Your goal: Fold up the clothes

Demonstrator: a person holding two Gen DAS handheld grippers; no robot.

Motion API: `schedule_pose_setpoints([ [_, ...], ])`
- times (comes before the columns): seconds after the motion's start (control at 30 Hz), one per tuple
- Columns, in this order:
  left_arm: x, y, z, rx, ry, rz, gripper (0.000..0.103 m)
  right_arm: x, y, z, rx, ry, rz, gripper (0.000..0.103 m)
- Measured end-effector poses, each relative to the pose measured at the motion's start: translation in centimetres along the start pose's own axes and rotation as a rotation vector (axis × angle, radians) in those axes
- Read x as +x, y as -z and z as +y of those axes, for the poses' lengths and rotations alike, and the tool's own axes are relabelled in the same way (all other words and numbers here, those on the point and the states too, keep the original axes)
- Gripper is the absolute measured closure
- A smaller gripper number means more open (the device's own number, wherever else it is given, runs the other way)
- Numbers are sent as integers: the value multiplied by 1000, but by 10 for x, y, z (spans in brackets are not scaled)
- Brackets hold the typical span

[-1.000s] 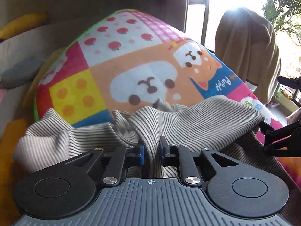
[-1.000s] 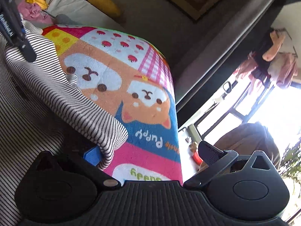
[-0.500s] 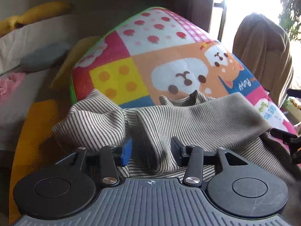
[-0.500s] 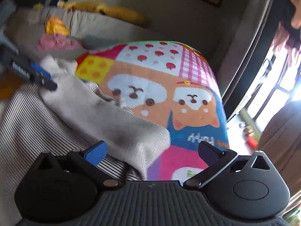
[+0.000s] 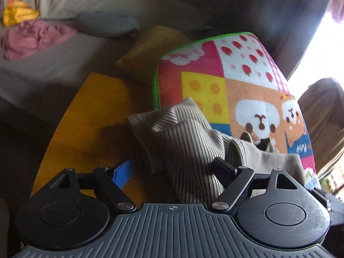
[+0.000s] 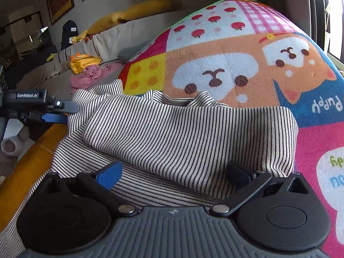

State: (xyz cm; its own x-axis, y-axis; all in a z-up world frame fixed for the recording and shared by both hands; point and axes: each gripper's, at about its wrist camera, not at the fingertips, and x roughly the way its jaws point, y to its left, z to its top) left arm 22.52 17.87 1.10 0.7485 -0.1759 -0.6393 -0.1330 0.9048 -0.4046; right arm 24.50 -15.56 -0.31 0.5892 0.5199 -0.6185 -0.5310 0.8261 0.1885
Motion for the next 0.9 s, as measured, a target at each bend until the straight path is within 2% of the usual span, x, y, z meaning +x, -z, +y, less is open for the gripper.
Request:
schedule_pose_setpoints([
  [0.1,22,-8,-6,-24,33,12,17,0,0,-1,10,-8,-2,0],
  [0.17,29,-14,-23,-1,85,16,18,0,-1,-2,10,-9,-1,0],
  [0.3,-2,-20,-77,195,348,-30,13,-1,-1,0,1,-3,9,0],
  [0.37,-22,-19,-91,264,473,-37,13,-1,-1,1,-9,4,13,0],
  [0.4,-31,-19,-93,281,512,-43,11,-1,-1,2,-14,7,15,0],
  [0.43,-35,-20,-89,279,499,-56,9,0,-1,2,-17,10,16,0],
  [0.57,-37,-29,-63,229,339,-110,9,1,-1,3,-24,16,19,0],
  [0.7,-14,-38,-27,137,130,-89,24,2,-1,4,-33,24,21,0],
  [0.8,-5,-42,-4,109,8,-96,28,2,-2,5,-38,28,23,0],
  [0.9,-7,-44,9,143,-95,-133,29,3,-2,8,-53,42,30,0],
])
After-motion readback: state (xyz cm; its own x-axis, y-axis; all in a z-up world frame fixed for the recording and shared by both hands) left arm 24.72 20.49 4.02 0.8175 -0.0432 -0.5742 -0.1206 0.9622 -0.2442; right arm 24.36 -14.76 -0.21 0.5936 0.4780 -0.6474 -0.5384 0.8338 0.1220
